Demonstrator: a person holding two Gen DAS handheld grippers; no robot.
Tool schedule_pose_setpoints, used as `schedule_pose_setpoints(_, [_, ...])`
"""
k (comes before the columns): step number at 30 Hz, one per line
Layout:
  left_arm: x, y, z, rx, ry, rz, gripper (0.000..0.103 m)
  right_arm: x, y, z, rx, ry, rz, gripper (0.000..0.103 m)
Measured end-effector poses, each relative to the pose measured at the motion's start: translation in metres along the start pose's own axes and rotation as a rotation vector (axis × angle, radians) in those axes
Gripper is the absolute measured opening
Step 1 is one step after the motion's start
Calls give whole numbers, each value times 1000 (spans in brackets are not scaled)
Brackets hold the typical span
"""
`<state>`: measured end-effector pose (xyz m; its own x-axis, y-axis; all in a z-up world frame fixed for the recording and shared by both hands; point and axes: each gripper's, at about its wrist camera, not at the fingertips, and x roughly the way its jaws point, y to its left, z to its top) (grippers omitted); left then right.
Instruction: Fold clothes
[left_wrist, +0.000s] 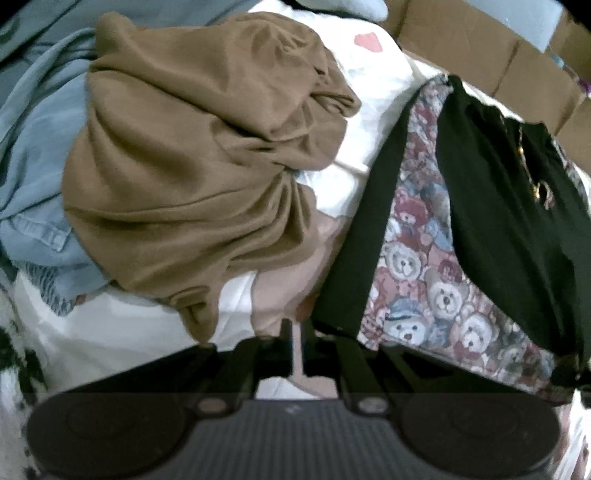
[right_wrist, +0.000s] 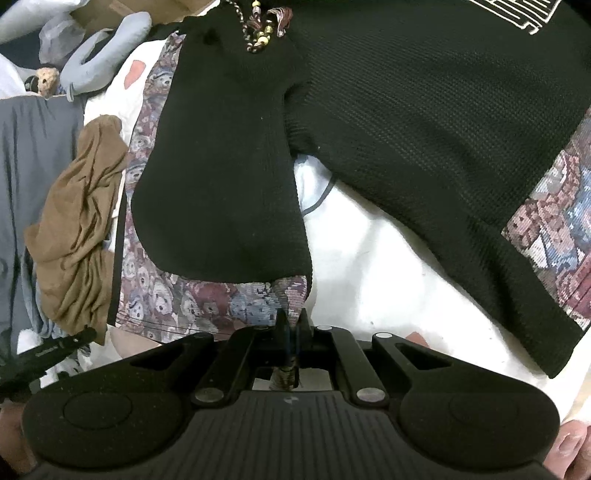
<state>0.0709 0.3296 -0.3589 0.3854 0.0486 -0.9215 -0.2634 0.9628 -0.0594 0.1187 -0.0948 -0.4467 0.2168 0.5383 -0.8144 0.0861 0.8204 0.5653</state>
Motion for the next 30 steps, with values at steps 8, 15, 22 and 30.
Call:
schedule_pose_setpoints(8, [12,-15,2,37,-22,-54,16,0,-3,-1,18,-1,6,0])
schedule_pose_setpoints(15, [23,-26,0,85,-22,-70,26,0,-3,-1,12,7,-3,0])
schedule_pose_setpoints(22, [36,-34,-4,144,-9,-63,30,1,-3,-2,3,13,-6,0])
schedule_pose_setpoints(30, [46,-40,-11,174,-12,-61,35,2,-3,-3,-2,19,-10,0])
